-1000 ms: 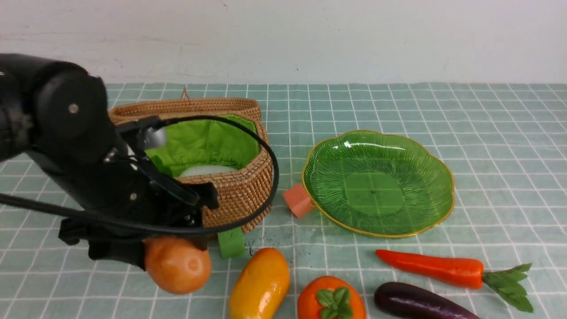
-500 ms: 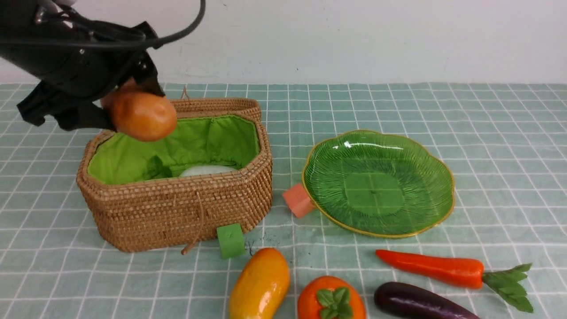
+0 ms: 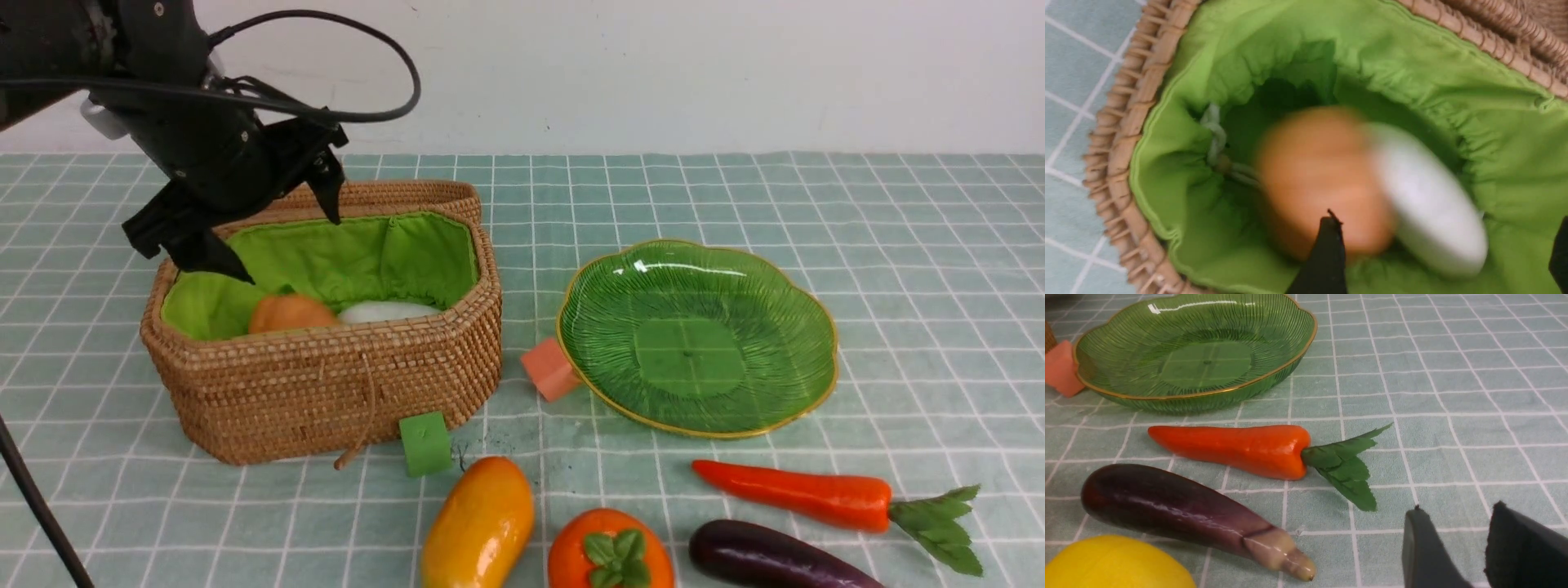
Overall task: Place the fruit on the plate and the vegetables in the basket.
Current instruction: Grab a potato with your left arm and place it in the basket on the left, then grab the mango with your left arm and place it on the right plate
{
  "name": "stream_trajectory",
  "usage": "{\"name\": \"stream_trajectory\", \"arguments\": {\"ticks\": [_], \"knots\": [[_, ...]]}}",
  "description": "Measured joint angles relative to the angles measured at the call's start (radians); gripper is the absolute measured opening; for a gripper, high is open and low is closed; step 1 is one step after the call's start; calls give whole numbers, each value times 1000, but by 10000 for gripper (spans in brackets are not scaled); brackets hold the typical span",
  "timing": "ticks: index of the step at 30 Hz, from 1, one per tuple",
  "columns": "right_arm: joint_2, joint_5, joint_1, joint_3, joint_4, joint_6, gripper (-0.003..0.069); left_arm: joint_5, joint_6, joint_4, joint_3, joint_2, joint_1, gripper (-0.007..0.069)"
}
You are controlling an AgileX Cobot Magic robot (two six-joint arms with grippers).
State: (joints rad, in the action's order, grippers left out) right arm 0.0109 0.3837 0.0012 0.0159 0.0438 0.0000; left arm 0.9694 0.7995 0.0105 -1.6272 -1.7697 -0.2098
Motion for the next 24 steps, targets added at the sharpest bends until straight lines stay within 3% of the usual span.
{"name": "stream_trajectory", "arguments": {"ticks": [7,11,14,17,20,24], "knots": [[0,0,0,0,0,0,241,153,-274,-31,-2,110,-26,603],[0,0,0,0,0,0,241,252,-407,-22,25,205,-186,573],[0,0,0,0,0,0,241,242,-440,-2,71,225,-294,570],[0,0,0,0,0,0,241,157,-456,48,181,202,-482,570],[0,0,0,0,0,0,241,108,-452,94,223,129,-570,574],[0,0,0,0,0,0,241,80,-435,142,228,24,-596,600]]}}
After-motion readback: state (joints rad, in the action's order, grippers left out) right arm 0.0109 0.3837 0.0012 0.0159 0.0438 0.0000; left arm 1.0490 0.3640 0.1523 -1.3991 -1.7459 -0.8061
